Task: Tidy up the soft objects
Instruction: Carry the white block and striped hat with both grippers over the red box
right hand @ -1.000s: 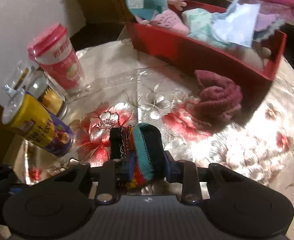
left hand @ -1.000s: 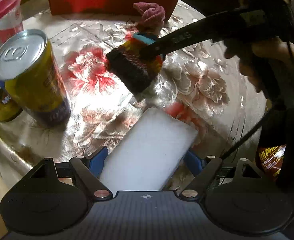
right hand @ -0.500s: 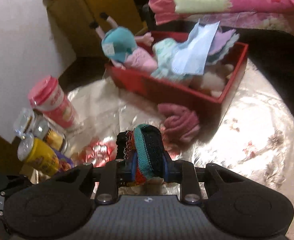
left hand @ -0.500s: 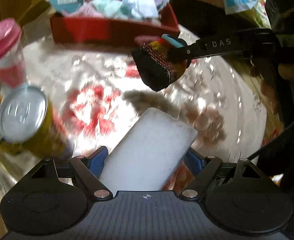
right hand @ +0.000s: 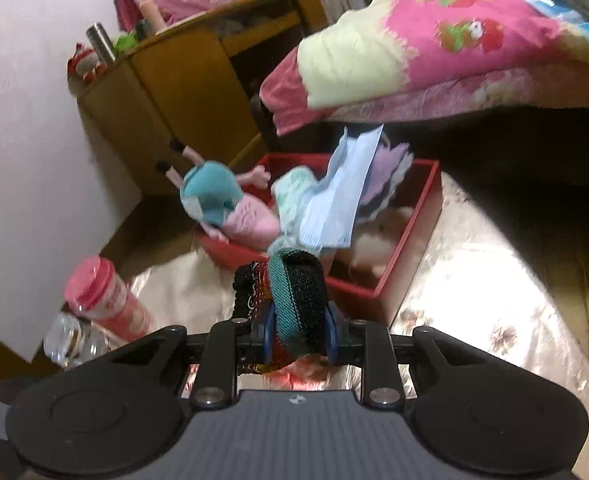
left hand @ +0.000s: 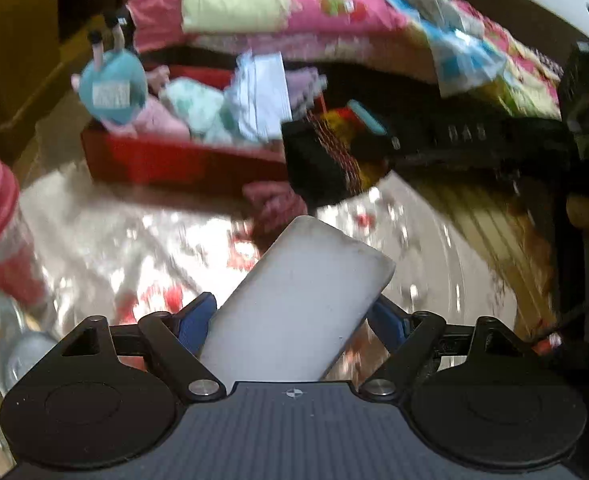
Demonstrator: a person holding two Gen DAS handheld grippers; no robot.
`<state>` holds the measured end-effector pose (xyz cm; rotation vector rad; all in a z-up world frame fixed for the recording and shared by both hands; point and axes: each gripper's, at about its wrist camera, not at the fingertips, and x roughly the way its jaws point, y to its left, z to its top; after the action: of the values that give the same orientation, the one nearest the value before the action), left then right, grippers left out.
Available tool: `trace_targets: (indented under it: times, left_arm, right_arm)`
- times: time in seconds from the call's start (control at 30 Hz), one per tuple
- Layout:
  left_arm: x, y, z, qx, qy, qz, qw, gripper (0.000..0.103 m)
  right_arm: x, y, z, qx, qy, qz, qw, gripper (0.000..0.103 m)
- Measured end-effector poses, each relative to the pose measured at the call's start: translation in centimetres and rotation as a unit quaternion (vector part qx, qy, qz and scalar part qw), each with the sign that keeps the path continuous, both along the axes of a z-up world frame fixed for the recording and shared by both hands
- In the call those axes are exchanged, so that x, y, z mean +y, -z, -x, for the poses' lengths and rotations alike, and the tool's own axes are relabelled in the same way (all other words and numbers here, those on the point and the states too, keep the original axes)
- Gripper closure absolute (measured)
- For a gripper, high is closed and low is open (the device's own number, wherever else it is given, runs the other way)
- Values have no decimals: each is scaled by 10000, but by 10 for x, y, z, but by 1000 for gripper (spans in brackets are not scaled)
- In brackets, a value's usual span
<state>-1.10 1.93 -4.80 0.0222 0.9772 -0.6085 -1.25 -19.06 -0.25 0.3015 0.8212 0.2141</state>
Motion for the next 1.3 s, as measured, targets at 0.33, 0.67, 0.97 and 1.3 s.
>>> trace_targets:
  times: [0.33, 0.67, 0.97, 1.3]
  left_arm:
    - [-7, -36, -41, -693, -660, 286, 9950, 23]
    - [-12, -49, -89, -839, -1135, 389, 9892, 23]
    - [-19, -54, -119, -1050, -1339, 295, 9850, 23]
    - [-24, -48, -153, -1114, -1538, 67, 9818, 23]
  right_arm:
    - [-8, -18, -16, -310, 225, -46, 9993, 103]
    - [-20, -30, -37, -529, 556, -82, 9970, 103]
    - [-26, -34, -50, -615, 687, -18, 9957, 103]
    - [-31, -34, -76, -680, 853, 122, 9940, 103]
